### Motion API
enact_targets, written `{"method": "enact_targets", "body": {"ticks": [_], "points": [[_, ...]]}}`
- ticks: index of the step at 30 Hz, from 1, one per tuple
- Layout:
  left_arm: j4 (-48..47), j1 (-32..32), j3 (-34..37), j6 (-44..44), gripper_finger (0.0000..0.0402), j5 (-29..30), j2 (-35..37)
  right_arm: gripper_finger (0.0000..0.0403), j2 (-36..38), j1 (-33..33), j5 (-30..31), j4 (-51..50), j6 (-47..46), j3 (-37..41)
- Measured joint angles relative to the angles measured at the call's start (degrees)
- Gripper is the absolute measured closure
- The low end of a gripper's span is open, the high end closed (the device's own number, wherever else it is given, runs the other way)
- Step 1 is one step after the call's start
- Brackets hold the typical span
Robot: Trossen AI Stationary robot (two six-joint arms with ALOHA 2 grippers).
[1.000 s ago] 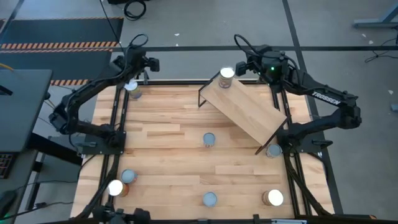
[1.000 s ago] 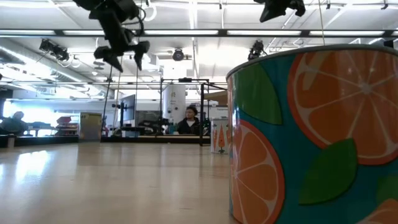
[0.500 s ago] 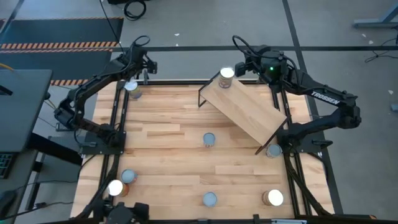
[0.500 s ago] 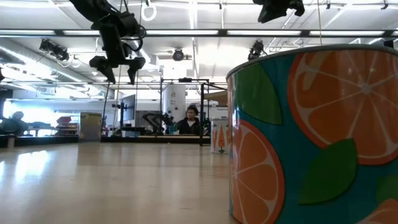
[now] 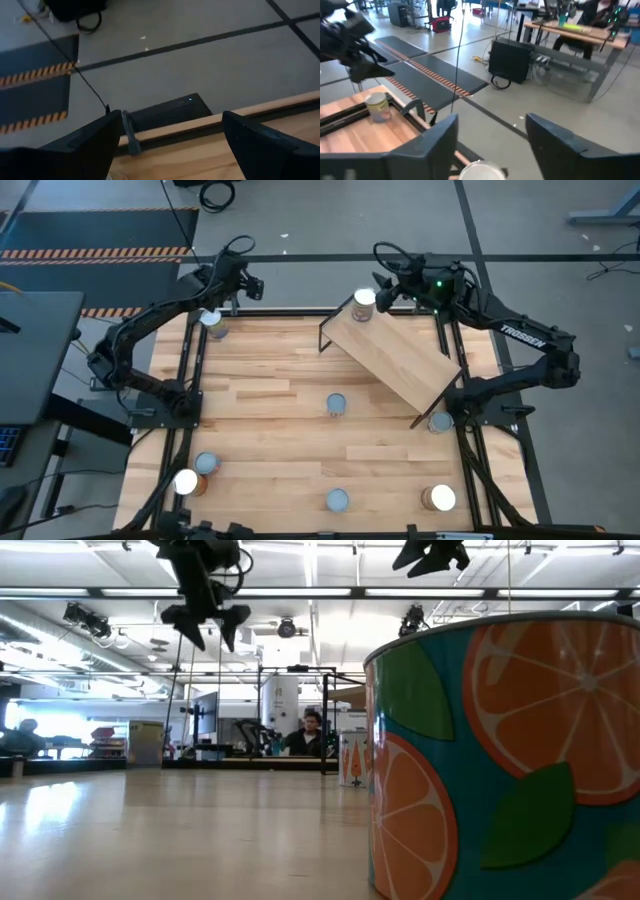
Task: Pick and place cans onto a shelf
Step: Put the canned peaches can on the shelf
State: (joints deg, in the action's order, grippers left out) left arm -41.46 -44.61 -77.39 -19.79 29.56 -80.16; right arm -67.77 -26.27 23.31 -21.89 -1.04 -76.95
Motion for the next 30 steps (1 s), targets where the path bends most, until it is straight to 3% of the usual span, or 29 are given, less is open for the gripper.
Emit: {"method": "enact_targets", "body": {"ticks": [5, 8, 10, 13, 20, 22, 25, 30], "points": [[-5.4, 3.0, -6.1, -6.7, 0.0051, 0.2, 0.1, 0.0077, 0.0, -3.0, -5.8, 2.6, 5.3, 0.0], [-8.1, 4.5, -5.8, -10.2, 0.0055, 1.2, 0.0, 0.0044, 0.1, -4.4, -10.1, 3.1, 7.5, 0.0], [-9.7, 5.8, -3.8, -13.7, 0.0074, 4.8, 0.4, 0.0033, 0.4, -5.1, -12.8, 3.0, 8.2, 0.0], [-11.0, 8.5, -0.8, -19.0, 0.014, 9.8, 0.7, 0.0029, 0.7, -5.5, -15.4, 2.1, 8.7, 0.0], [-12.5, 11.7, 3.3, -31.0, 0.0362, 14.1, 0.7, 0.0039, 1.6, -5.6, -18.7, -2.4, 8.3, 0.0], [-13.3, 11.2, 3.6, -33.6, 0.039, 14.1, 0.7, 0.0039, 2.1, -5.6, -19.7, -3.7, 7.5, 0.0], [-15.4, 9.5, 3.8, -34.1, 0.0378, 10.3, 0.7, 0.0036, 2.6, -5.7, -20.8, -5.3, 7.2, 0.0], [-18.0, 8.1, 3.8, -35.6, 0.0259, 9.3, 0.7, 0.0027, 2.4, -5.7, -21.0, -7.3, 7.1, 0.0]]}}
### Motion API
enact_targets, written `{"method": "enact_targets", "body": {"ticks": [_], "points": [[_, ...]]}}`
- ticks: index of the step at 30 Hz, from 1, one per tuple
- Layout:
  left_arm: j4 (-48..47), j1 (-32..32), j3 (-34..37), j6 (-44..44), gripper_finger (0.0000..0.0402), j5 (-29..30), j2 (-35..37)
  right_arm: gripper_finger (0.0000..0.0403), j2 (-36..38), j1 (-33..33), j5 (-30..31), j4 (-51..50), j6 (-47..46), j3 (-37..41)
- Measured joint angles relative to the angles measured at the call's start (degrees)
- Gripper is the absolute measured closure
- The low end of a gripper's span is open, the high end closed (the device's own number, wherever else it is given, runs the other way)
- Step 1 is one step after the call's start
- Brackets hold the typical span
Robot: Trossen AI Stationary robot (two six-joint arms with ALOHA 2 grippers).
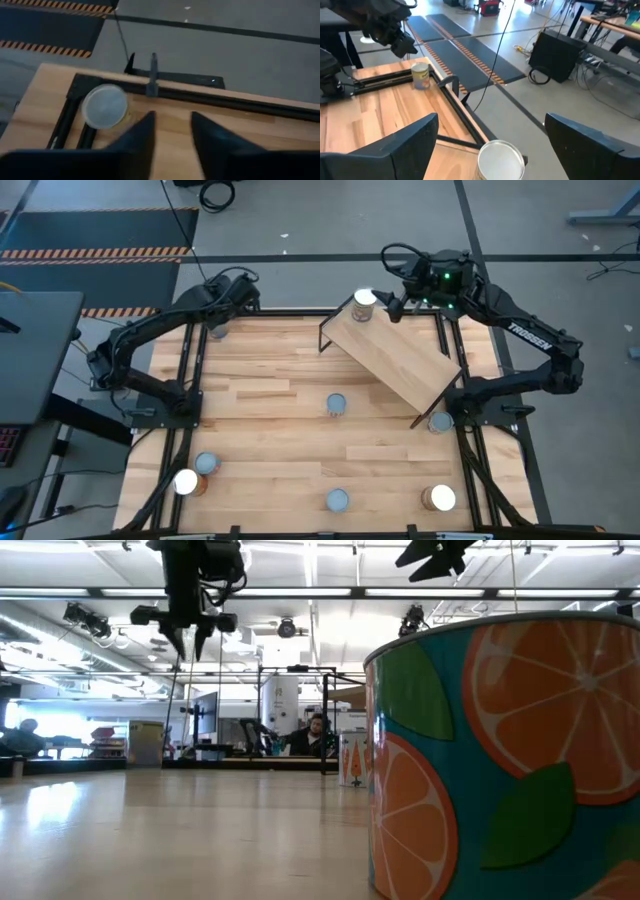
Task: Pick and place cans onto a shelf
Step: Put the canned peaches can on the shelf
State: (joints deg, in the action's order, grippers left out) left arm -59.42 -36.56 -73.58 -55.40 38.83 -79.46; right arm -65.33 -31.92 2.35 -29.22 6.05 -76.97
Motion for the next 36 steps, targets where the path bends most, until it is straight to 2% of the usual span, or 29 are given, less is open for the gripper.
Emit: {"method": "enact_targets", "body": {"ticks": [6, 8, 10, 14, 21, 25, 28, 31, 36], "points": [[-9.8, -3.9, 0.0, -13.5, 0.0079, 0.4, -0.1, 0.0025, -1.1, -0.1, -0.8, -1.0, 0.0, 0.0], [-7.6, -5.6, 0.9, -15.0, 0.0035, 0.6, -0.3, 0.0025, -1.5, -0.2, -0.9, -0.9, 0.2, 0.0], [-5.3, -7.3, 3.1, -16.5, 0.0011, 0.1, -0.4, 0.0025, -2.3, -0.2, -0.9, -0.2, 0.1, 0.0], [0.9, -11.4, 9.6, -20.9, 0.0011, -4.0, -0.4, 0.0025, -4.0, -0.5, -0.9, 1.1, 0.1, 0.0], [10.4, -18.4, 17.9, -23.0, 0.0014, -4.2, -0.4, 0.0025, -6.3, -0.9, -1.1, 2.1, 0.1, 0.0], [14.7, -21.7, 18.6, -20.3, 0.0014, -5.5, -1.2, 0.0025, -7.0, -0.9, -1.1, 2.6, 0.1, 0.0], [13.7, -21.5, 17.9, -22.2, 0.0014, -3.4, -3.6, 0.0025, -7.3, -0.9, -0.6, 4.1, 0.1, 0.0], [13.8, -21.3, 17.6, -22.9, 0.0015, -5.6, -7.5, 0.0025, -7.8, -1.1, -0.4, 4.4, 0.1, 0.0], [19.0, -21.3, 17.7, -26.4, 0.0015, -5.5, -11.8, 0.0025, -7.9, -1.2, -0.3, 5.0, -0.1, 0.0]]}}
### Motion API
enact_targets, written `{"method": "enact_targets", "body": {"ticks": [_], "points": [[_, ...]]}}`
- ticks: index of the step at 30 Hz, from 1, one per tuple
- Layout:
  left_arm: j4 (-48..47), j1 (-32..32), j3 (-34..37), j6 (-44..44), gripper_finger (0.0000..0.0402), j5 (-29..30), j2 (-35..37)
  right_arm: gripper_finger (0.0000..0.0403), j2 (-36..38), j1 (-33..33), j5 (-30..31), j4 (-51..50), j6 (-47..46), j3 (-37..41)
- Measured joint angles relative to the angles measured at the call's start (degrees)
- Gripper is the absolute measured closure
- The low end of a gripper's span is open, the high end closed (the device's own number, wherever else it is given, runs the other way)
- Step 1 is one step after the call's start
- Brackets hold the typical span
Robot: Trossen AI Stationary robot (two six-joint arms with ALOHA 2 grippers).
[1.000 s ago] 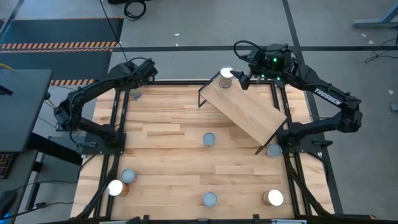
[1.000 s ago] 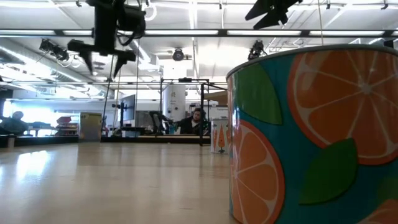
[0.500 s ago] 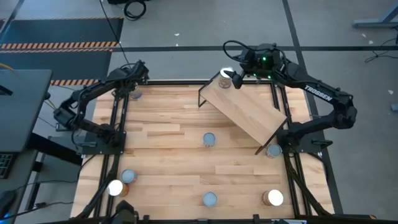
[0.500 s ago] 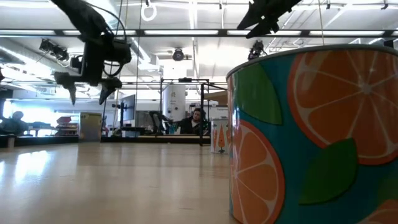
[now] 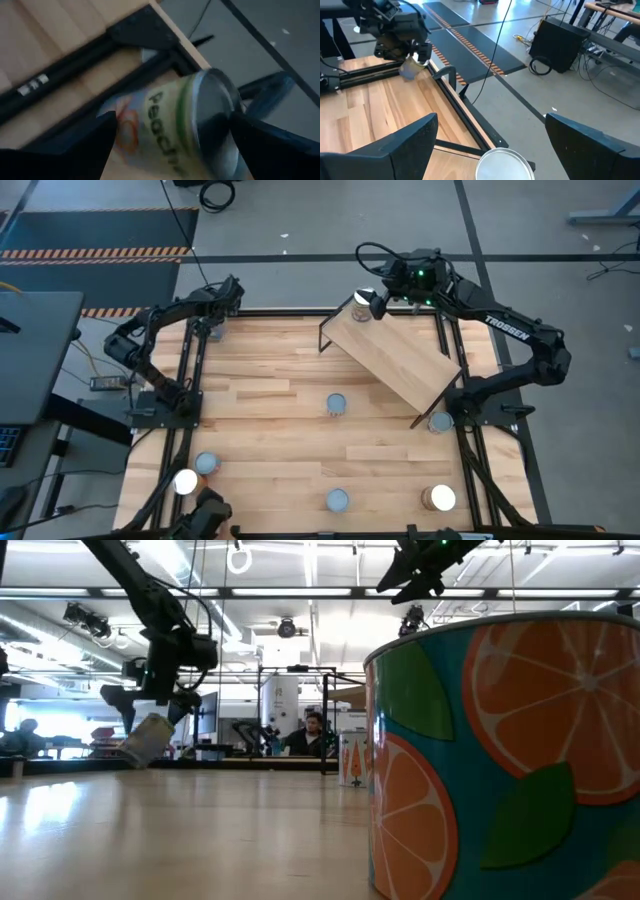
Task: Pick and place cans onto a shelf
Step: Put the canned peaches can on the shelf
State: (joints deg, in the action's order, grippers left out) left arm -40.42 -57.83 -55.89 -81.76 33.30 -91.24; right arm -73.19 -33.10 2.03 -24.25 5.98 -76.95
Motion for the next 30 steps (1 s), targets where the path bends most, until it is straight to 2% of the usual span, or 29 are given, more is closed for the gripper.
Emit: {"method": "enact_targets", "body": {"ticks": [3, 10, 12, 16, 20, 27, 30], "points": [[2.3, 0.5, -0.1, 1.4, 0.0015, 0.1, -0.2, 0.0025, 0.0, 0.0, 1.2, 0.0, -1.0, 0.0], [0.8, 0.9, 0.0, 6.8, 0.0015, 1.3, 0.1, 0.0025, 0.0, 0.0, 2.9, 0.0, -3.2, 0.0], [1.4, 1.2, 0.0, 11.6, 0.0015, 1.1, 0.1, 0.0025, 0.0, -0.1, 2.9, 0.0, -2.8, 0.0], [3.8, 2.2, -0.8, 31.5, 0.0015, -5.1, 0.1, 0.0025, 0.0, -0.5, 2.9, -0.2, -2.3, 0.0], [2.3, 2.2, -6.0, 53.0, 0.0015, -11.7, 0.1, 0.0025, 0.0, -1.3, 2.5, -1.3, -2.4, 0.0], [-13.1, 2.5, -17.5, 96.2, 0.0015, -20.1, -1.0, 0.0025, 0.0, -2.0, 2.3, -3.5, -1.9, 0.0], [-15.5, 2.5, -19.3, 107.6, 0.0015, -23.8, -2.5, 0.0025, 0.0, -2.1, 2.3, -3.5, -1.3, 0.0]]}}
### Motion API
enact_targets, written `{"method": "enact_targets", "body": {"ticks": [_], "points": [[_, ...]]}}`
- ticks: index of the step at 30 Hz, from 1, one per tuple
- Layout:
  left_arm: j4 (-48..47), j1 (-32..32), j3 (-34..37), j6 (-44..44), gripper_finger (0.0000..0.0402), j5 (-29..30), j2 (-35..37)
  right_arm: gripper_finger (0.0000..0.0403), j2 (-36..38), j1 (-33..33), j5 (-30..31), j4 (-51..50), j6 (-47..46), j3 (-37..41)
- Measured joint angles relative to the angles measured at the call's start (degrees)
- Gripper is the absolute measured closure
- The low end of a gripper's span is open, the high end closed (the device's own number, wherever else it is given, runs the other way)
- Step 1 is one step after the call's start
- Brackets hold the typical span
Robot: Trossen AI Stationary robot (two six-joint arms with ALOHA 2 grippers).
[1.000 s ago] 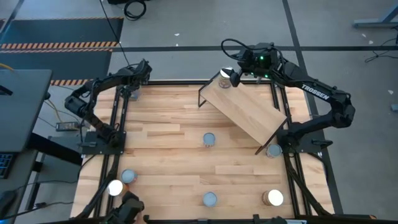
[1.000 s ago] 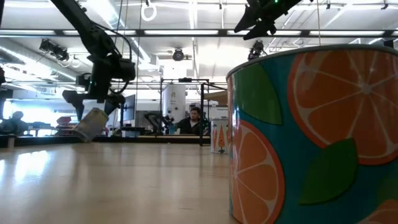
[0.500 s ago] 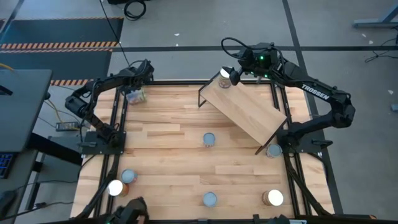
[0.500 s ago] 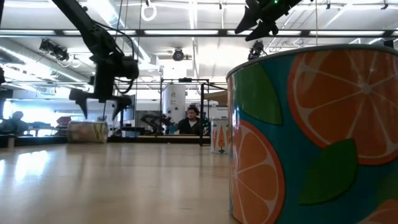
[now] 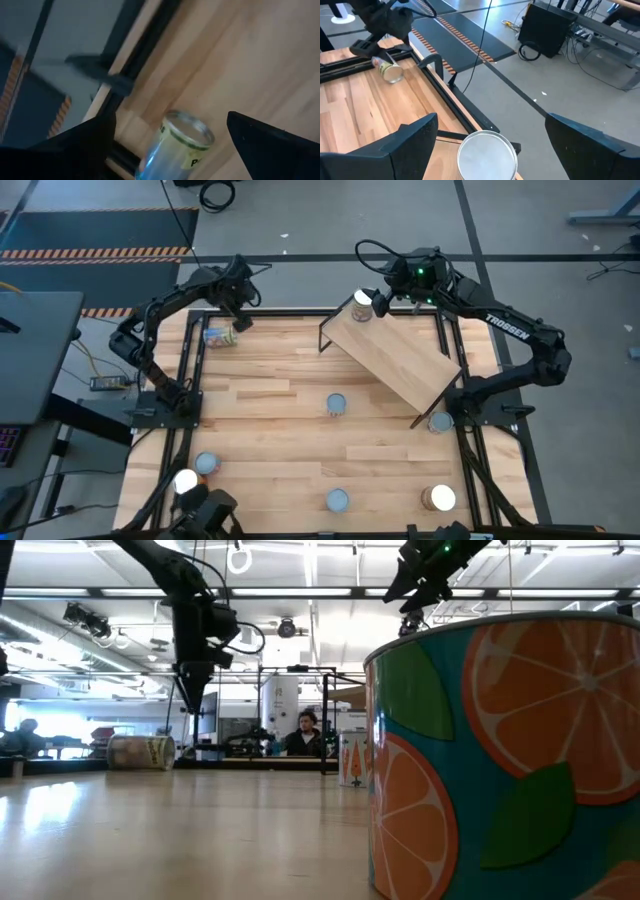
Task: Pick and place cans onto a shelf
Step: Put the canned peaches can on the shelf
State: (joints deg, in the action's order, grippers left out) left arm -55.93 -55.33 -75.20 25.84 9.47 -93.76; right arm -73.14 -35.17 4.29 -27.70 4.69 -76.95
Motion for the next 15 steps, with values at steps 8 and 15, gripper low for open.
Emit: {"method": "enact_targets", "body": {"ticks": [8, 15], "points": [[-8.2, 0.1, -0.1, 15.4, 0.0015, 0.6, -7.0, 0.0025, 1.1, -0.1, 0.0, -3.2, -1.7, 0.0], [-8.3, -0.1, 0.0, 14.5, 0.0015, 1.1, -10.9, 0.0025, 1.3, 0.1, 0.1, -5.8, -4.7, 0.0]]}}
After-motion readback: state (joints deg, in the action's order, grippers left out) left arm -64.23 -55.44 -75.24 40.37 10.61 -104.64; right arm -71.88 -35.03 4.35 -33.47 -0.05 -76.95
